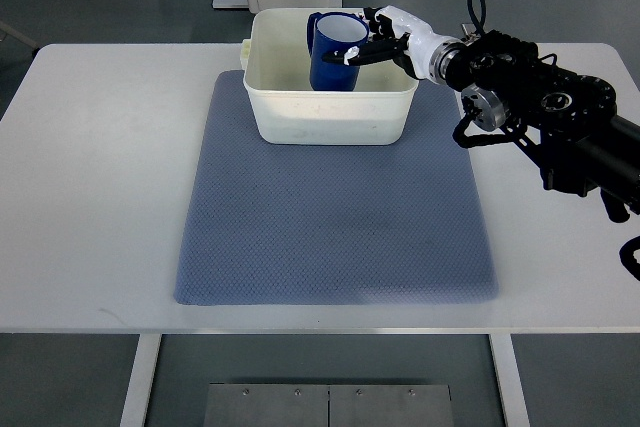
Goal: Place cup in box with right hand
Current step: 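Lower the held mug into the cream box with the right hand, then open the right hand's fingers to release the mug in the box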
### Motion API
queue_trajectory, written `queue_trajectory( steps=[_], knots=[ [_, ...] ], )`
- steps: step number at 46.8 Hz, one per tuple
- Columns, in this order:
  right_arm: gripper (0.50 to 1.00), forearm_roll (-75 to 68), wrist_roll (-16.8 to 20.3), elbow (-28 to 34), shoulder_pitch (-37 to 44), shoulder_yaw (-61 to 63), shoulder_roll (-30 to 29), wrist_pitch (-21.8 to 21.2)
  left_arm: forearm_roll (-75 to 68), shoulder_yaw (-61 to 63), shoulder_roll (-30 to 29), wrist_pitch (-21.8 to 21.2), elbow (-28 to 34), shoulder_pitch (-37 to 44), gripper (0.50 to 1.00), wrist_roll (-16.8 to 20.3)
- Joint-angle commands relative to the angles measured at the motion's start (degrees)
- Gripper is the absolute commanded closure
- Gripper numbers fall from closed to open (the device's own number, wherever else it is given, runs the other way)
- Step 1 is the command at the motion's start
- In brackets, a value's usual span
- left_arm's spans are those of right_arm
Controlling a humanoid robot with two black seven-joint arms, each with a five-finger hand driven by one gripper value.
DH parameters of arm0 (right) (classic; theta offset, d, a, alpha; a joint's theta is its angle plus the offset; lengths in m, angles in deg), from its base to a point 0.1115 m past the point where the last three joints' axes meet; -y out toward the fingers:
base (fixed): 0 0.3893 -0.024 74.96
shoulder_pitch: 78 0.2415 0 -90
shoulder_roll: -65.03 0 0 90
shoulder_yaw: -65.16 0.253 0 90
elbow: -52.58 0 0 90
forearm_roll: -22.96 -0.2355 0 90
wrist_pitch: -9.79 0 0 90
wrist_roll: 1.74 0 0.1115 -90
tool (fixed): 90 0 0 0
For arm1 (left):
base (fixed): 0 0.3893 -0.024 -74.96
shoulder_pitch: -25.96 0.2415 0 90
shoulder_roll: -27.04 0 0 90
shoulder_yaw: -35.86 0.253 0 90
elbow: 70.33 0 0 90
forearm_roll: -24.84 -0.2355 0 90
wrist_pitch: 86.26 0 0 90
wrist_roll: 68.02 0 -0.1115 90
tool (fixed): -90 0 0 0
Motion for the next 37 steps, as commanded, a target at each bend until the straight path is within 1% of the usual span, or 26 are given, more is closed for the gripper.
queue_trajectory(
  steps=[1, 2, 3, 4, 5, 7, 26, 32, 37],
  knots=[
    [0.727, 0.0, -0.01, 0.0, 0.0, 0.15, 0.0, -0.01, 0.0, 0.04, 0.0, 0.0, 0.0, 0.01, 0.5, 0.0],
    [0.658, -0.08, -0.01, 0.0, -0.09, 0.15, 0.0, -0.01, 0.0, 0.04, 0.0, 0.0, 0.0, 0.01, 0.5, 0.0],
    [0.601, -0.08, -0.09, 0.0, -0.09, 0.15, 0.0, -0.01, 0.0, -0.05, 0.0, 0.0, 0.0, 0.01, 0.5, 0.0],
    [0.563, -0.08, -0.1, 0.0, -0.17, 0.23, 0.0, -0.01, 0.0, 0.04, 0.0, 0.0, 0.0, 0.01, 0.5, 0.0],
    [0.538, -0.08, -0.1, 0.0, -0.18, 0.23, 0.0, -0.01, 0.0, 0.04, 0.0, 0.0, 0.0, 0.01, 0.5, 0.0],
    [0.513, -0.08, -0.1, 0.09, -0.18, 0.23, 0.0, -0.01, 0.0, 0.04, 0.0, 0.0, 0.0, 0.01, 0.5, 0.0],
    [0.507, -0.17, -0.36, 0.44, -0.35, 0.5, 0.0, -0.1, 0.0, 0.04, 0.0, 0.0, 0.0, 0.01, 0.5, 0.0],
    [0.507, -0.26, -2.81, 0.44, 0.09, 1.64, 0.18, -0.1, 0.0, 0.04, 0.0, 0.0, 0.0, 0.01, 0.5, 0.0],
    [0.507, -0.35, -4.75, 0.53, 0.09, 4.97, 1.14, -0.1, 0.0, 0.04, 0.0, 0.0, 0.0, 0.01, 0.5, 0.0]
  ],
)
